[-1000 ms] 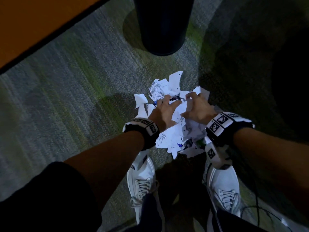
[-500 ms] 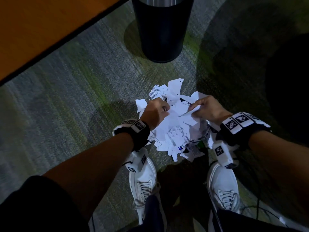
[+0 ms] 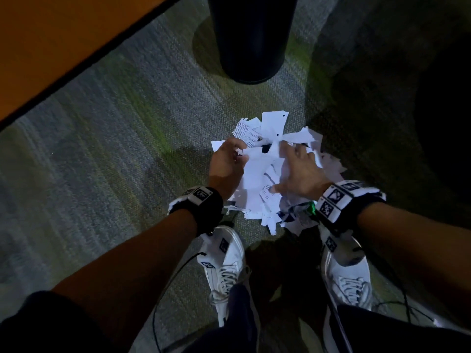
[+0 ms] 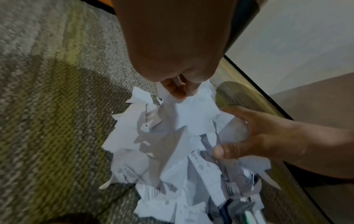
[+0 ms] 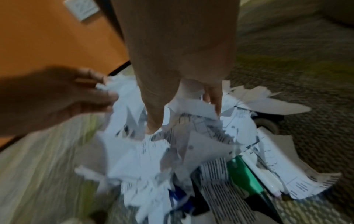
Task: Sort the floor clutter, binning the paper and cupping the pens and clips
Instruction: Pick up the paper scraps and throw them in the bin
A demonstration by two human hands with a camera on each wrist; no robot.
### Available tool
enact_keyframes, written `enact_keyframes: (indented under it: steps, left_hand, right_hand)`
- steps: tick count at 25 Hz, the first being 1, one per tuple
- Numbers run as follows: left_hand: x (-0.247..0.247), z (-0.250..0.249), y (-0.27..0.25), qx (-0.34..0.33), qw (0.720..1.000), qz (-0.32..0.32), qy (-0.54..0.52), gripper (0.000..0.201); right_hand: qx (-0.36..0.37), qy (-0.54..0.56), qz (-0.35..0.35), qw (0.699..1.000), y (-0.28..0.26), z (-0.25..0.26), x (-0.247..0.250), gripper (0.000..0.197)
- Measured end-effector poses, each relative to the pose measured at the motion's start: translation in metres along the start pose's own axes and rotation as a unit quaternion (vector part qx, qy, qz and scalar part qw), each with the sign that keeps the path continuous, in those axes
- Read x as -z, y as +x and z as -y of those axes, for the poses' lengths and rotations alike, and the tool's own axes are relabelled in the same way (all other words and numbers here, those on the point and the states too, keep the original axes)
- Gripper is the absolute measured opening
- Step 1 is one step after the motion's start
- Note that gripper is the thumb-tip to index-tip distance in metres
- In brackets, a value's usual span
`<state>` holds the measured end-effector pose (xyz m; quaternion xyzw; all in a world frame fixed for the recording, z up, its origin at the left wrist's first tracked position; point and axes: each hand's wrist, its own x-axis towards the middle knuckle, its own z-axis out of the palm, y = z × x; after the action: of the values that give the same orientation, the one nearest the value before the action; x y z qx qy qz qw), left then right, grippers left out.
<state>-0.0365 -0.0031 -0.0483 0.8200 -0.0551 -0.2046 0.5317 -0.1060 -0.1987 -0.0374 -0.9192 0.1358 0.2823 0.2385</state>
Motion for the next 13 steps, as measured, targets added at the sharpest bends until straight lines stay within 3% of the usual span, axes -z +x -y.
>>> enact_keyframes:
  steps: [2,4,7,9,10,11,13]
  left_hand:
    - [-0.005,0.012,-0.011,-0.017,0.999,-0.001,0.028,0.028]
    - [-0.011,0.023,-0.021,-0.057,0.990,0.031,0.123,0.037]
    - [-0.017,0.041,-0.032,-0.057,0.951,0.141,0.269,0.067]
    - [-0.021,0.053,-0.035,-0.076,0.912,0.168,0.367,0.084]
    - [-0.023,0.054,-0.036,-0.098,0.889,0.171,0.413,0.084]
    - [-0.026,0.060,-0.037,-0.106,0.885,0.162,0.424,0.077]
    - [-0.027,0.059,-0.032,-0.093,0.903,0.141,0.396,0.042]
  right_hand:
    - [0.035,-0.066,0.005,0.997,0.004,0.005,-0.018,0.110]
    - [0.068,-0.103,-0.007,0.992,0.010,0.004,-0.029,0.094]
    - [0.093,-0.088,-0.016,0.992,0.013,-0.002,-0.034,0.073]
    - [0.101,-0.069,-0.016,0.992,0.016,-0.008,-0.034,0.063]
    - [0.103,-0.050,-0.017,0.993,0.017,-0.009,-0.033,0.056]
    - [0.103,-0.028,-0.020,0.994,0.018,-0.011,-0.031,0.049]
    - [0.096,0.008,-0.029,0.995,0.021,-0.012,-0.024,0.034]
